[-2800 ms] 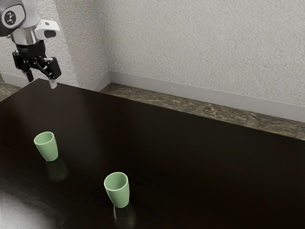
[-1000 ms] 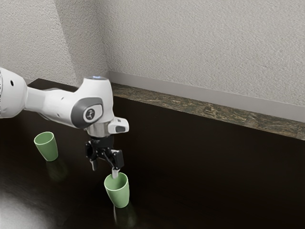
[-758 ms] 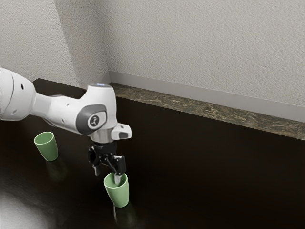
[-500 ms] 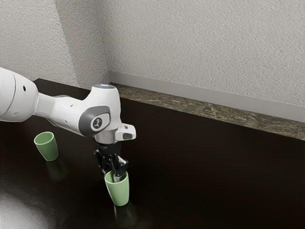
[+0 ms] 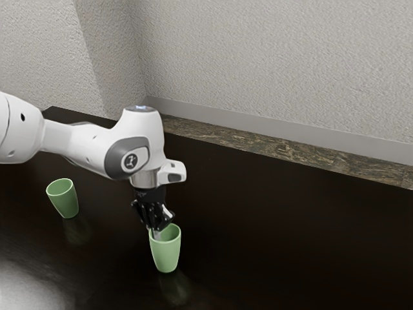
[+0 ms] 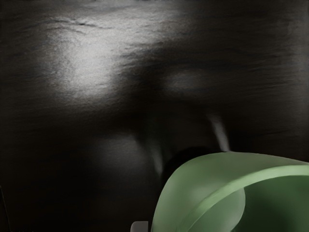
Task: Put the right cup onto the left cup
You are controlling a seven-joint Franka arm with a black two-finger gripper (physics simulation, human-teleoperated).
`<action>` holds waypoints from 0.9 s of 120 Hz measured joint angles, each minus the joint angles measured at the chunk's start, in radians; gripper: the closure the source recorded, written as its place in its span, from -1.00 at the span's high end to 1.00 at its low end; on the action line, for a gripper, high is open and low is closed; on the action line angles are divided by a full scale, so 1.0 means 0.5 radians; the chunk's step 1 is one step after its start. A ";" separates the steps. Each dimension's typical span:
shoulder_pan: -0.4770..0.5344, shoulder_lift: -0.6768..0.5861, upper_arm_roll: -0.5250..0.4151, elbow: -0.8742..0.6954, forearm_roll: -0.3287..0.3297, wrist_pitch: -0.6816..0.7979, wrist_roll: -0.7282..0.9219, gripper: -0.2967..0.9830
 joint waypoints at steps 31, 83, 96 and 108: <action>0.036 -0.422 0.079 0.016 0.020 -0.171 -0.006 -0.68; 0.727 -0.701 0.089 0.032 0.168 -0.479 0.227 -0.69; 0.841 -0.664 0.116 0.088 0.234 -0.492 0.352 -0.69; 0.889 -0.575 0.203 0.175 0.271 -0.490 0.475 -0.69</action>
